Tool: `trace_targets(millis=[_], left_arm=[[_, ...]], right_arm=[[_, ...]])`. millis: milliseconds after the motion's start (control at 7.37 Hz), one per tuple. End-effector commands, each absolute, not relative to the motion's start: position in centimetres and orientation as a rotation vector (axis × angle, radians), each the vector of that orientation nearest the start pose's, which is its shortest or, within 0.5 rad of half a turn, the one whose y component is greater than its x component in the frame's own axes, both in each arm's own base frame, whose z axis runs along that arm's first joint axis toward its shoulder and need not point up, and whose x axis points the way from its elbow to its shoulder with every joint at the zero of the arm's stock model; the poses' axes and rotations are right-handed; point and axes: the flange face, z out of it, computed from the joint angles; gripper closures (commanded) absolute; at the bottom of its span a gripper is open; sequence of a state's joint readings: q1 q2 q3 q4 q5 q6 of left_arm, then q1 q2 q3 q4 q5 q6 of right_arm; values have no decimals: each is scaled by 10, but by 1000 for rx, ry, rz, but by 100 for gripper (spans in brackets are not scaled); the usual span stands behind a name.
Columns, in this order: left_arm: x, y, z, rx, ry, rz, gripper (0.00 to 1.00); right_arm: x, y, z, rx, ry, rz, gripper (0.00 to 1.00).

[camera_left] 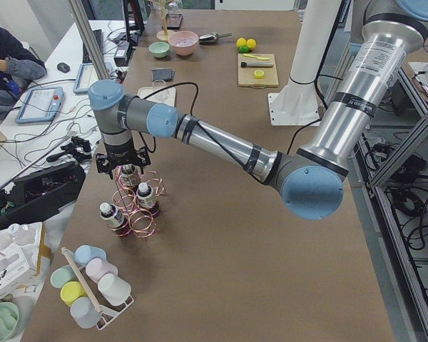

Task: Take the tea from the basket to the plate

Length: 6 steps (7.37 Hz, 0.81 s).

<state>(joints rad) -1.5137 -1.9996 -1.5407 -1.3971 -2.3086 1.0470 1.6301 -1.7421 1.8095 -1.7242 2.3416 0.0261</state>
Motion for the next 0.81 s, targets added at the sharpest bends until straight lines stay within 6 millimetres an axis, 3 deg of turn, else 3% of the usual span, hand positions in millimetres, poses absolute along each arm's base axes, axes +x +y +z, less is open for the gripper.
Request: trace_targets(millis=[0, 271, 679], left_arm=[[-7, -662, 434, 581, 566, 1177, 2], [0, -670, 420, 587, 518, 1203, 2], [5, -679, 436, 574, 538, 1255, 2]], right_arm=[[89, -406, 633, -66, -776, 117, 0], [90, -407, 634, -66, -776, 118, 0], [90, -408, 632, -62, -774, 117, 0]])
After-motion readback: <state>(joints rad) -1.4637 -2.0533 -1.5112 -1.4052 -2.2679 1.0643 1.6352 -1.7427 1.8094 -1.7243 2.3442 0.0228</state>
